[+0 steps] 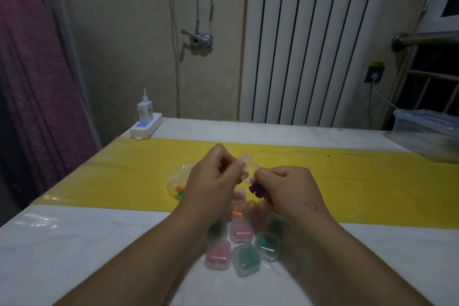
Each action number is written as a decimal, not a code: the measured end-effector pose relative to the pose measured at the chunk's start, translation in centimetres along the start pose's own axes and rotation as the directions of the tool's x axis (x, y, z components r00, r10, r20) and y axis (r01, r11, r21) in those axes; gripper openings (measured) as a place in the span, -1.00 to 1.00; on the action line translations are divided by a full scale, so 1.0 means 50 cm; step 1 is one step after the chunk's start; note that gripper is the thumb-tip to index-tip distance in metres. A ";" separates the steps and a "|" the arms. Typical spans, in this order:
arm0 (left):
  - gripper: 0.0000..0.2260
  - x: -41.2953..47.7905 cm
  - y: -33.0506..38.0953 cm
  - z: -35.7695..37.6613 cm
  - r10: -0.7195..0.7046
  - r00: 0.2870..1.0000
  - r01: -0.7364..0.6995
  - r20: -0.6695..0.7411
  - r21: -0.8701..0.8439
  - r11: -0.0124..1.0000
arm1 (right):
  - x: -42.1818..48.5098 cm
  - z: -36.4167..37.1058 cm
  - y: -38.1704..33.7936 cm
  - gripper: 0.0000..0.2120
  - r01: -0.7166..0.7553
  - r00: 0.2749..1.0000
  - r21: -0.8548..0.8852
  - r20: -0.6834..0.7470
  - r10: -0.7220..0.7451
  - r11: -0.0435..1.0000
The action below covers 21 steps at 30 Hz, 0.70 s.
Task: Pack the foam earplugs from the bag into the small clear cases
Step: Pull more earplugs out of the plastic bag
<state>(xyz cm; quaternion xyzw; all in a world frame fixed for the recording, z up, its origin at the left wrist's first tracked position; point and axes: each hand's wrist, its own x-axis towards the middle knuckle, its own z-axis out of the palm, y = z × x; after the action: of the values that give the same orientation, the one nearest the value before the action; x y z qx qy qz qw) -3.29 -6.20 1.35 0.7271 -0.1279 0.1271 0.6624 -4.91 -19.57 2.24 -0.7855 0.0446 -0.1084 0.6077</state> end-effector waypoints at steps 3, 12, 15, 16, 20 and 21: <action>-0.90 0.014 0.002 -0.015 -0.051 0.998 0.044 -0.037 -0.170 0.984 | 0.006 -0.004 0.001 -0.81 -0.052 0.999 0.068 0.016 0.051 0.996; -0.71 -0.007 0.016 -0.031 -0.063 0.981 0.063 0.182 0.008 0.998 | 0.018 -0.014 0.014 -0.80 -0.035 0.997 0.115 0.076 0.027 0.993; -0.66 -0.004 0.009 -0.032 0.021 0.990 -0.044 0.143 0.163 0.986 | 0.018 -0.012 0.016 -0.80 -0.009 0.995 0.135 0.096 -0.004 0.991; -0.64 -0.001 0.006 -0.032 0.026 0.993 -0.045 0.112 0.171 0.984 | 0.019 -0.014 0.016 -0.81 0.012 0.997 0.137 0.074 -0.022 0.990; -0.63 0.005 -0.007 -0.030 0.019 0.998 -0.029 0.060 0.177 0.984 | 0.019 -0.033 0.004 -0.77 0.154 0.983 0.137 -0.123 -0.138 0.979; -0.63 0.005 -0.008 -0.029 0.012 0.998 -0.022 0.058 0.178 0.984 | 0.017 -0.034 0.001 -0.77 0.195 0.974 0.136 -0.144 -0.175 0.971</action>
<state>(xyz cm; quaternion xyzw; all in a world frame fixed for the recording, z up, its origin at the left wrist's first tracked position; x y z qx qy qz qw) -2.92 -4.74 1.18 0.7858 -0.1410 0.1230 0.5895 -4.44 -21.38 2.70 -0.7296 0.0027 -0.2192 0.6478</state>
